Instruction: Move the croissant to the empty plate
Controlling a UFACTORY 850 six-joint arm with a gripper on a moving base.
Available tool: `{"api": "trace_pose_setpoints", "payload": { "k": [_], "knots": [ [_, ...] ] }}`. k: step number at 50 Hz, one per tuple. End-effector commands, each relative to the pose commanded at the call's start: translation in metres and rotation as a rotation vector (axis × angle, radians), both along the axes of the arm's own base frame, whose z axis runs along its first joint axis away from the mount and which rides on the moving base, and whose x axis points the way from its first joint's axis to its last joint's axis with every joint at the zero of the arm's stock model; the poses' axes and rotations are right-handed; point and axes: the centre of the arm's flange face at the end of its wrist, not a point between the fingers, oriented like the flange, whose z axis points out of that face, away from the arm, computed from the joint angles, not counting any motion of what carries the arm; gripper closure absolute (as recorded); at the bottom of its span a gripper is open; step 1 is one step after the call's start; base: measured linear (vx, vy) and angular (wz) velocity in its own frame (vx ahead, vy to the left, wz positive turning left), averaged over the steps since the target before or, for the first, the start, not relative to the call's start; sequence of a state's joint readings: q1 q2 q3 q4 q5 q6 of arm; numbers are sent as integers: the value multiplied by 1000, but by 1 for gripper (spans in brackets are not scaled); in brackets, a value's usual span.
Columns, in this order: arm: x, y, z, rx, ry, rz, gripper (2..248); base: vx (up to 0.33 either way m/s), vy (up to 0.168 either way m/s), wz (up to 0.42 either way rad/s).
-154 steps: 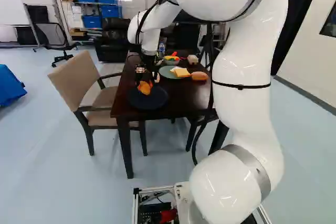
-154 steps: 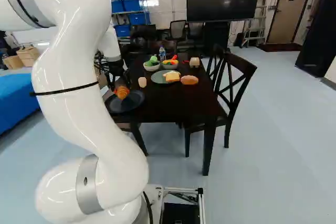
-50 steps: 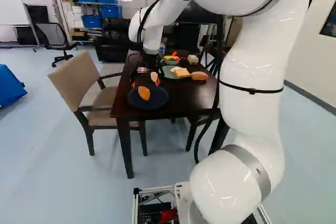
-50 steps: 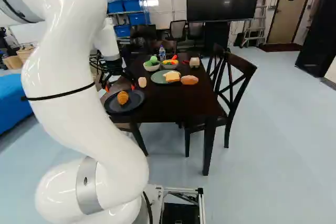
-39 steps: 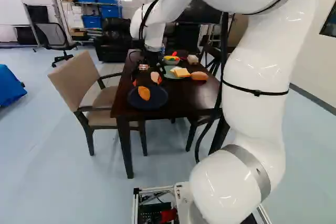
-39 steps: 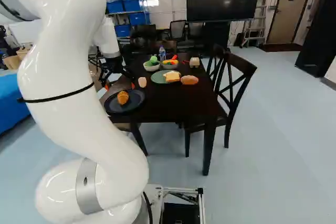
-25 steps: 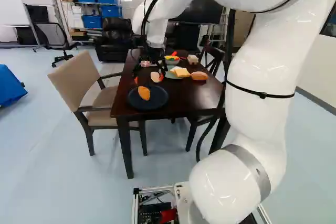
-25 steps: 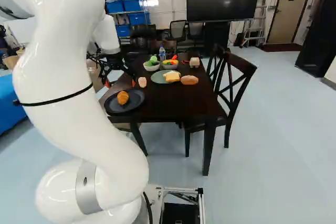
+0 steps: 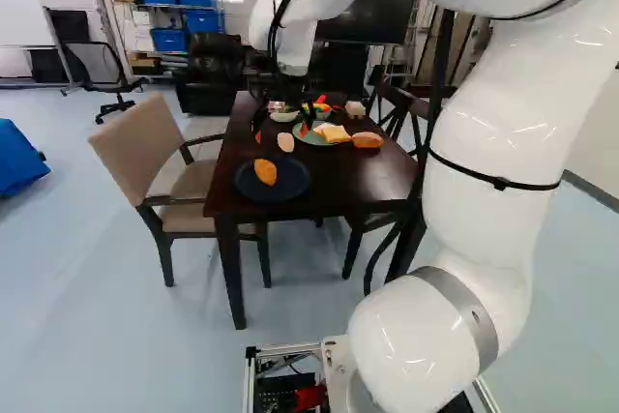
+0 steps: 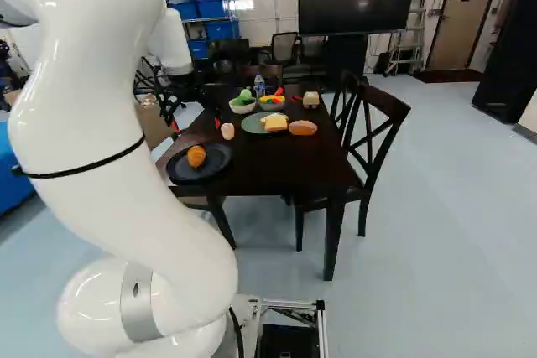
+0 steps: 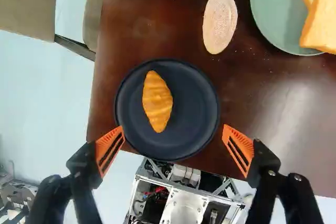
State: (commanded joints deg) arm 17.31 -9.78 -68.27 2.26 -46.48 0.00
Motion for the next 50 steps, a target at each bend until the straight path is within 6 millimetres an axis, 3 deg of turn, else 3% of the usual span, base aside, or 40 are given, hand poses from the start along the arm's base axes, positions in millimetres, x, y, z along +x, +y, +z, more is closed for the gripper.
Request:
{"api": "trace_pose_setpoints", "payload": {
  "k": [50],
  "knots": [
    [-10,-21,70,-43,51,-9,3,0,0,0]
  ]
}}
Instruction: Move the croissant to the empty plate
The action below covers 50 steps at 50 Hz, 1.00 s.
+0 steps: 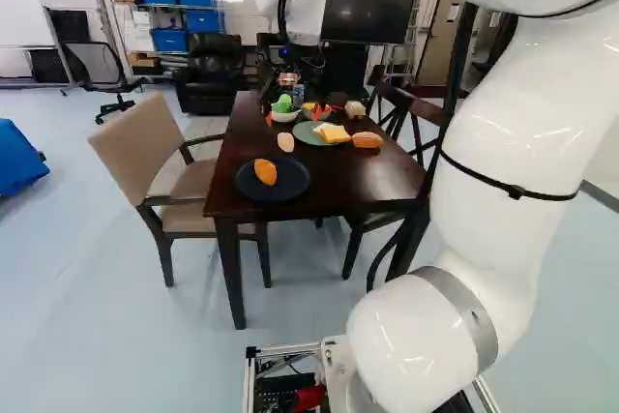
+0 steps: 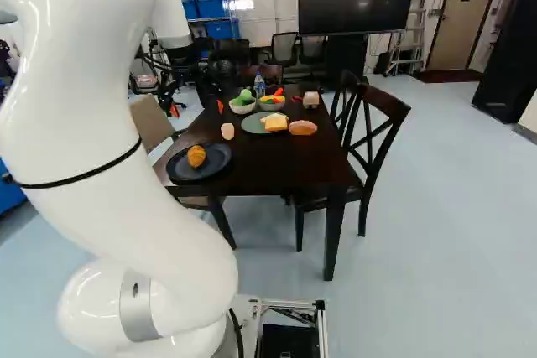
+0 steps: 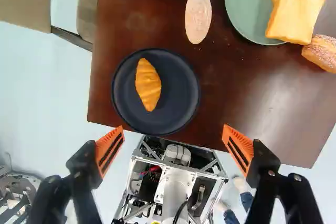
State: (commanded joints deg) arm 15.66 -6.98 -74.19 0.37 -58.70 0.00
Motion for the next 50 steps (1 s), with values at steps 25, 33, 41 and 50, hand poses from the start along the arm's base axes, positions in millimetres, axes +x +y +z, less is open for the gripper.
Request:
{"api": "trace_pose_setpoints", "payload": {
  "k": [25,33,41,50],
  "knots": [
    [-1,0,1,1,-2,0,3,0,0,0],
    [-1,0,1,1,-2,0,3,0,0,0],
    [-1,0,1,1,-2,0,3,-52,2,17],
    [-1,0,1,1,-2,0,3,-98,19,2]
  ]
}}
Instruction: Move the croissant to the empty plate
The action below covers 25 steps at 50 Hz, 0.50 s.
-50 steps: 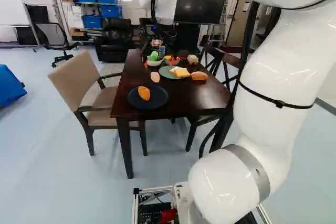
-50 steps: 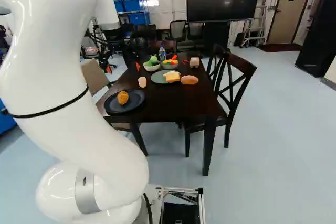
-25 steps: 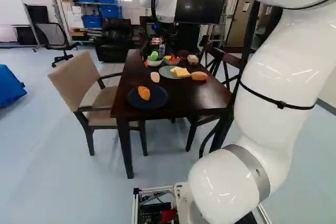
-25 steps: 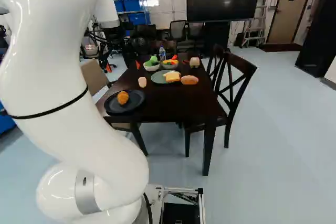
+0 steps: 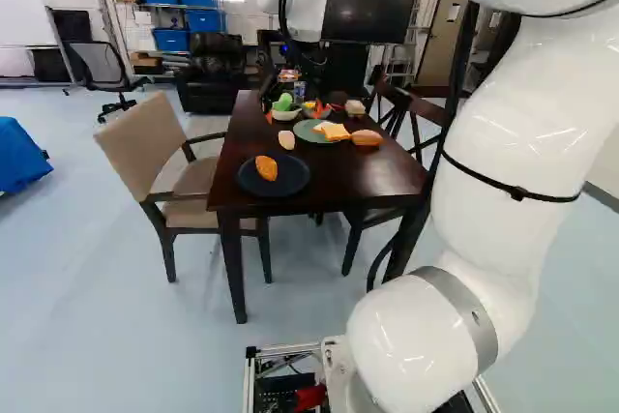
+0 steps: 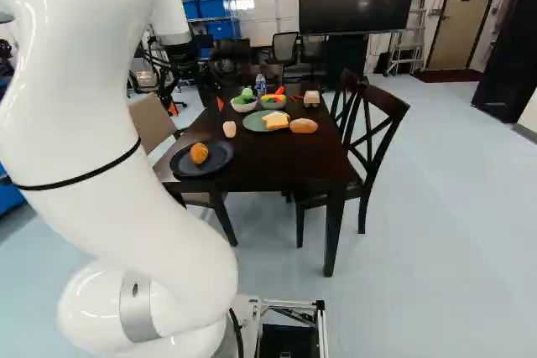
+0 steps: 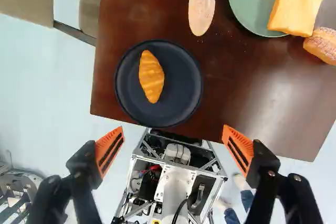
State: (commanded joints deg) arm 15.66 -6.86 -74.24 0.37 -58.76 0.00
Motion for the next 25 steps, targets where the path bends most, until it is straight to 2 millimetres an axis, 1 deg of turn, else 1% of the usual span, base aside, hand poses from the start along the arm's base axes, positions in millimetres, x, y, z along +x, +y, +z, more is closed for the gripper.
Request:
{"api": "trace_pose_setpoints", "payload": {
  "k": [25],
  "knots": [
    [0,0,0,0,0,0,3,-108,25,8]
  ]
}}
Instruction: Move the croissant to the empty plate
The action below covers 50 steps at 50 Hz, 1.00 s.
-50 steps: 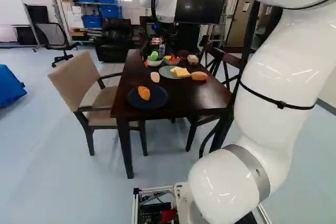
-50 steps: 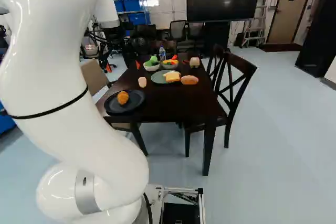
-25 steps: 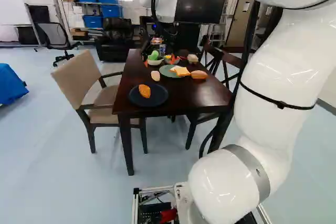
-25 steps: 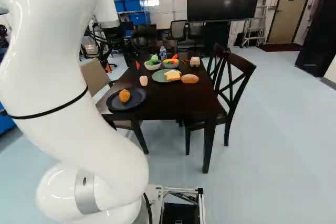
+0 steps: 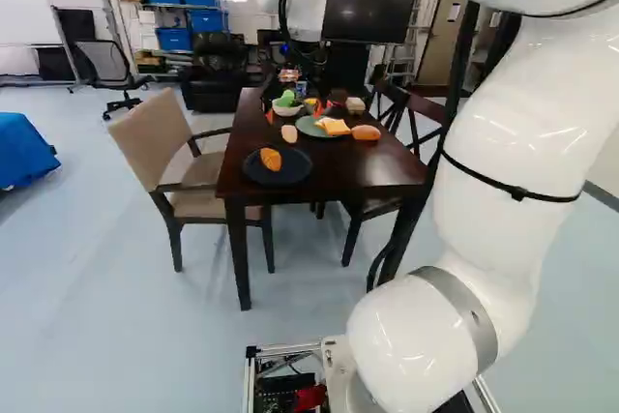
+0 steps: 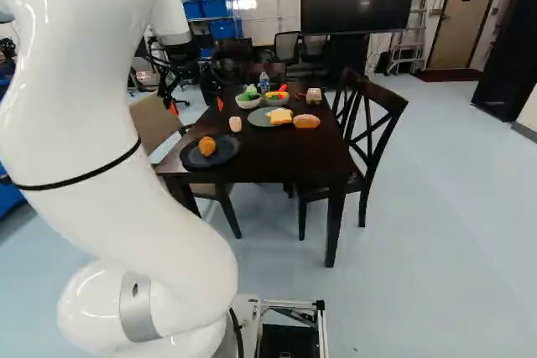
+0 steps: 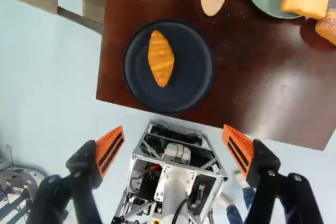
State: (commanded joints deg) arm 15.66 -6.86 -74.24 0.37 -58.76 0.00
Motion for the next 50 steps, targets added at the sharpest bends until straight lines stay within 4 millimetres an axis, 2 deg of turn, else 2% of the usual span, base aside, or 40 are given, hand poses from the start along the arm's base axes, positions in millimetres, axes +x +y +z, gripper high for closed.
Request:
{"api": "trace_pose_setpoints", "payload": {
  "k": [50],
  "knots": [
    [0,0,0,0,0,0,3,-135,31,9]
  ]
}}
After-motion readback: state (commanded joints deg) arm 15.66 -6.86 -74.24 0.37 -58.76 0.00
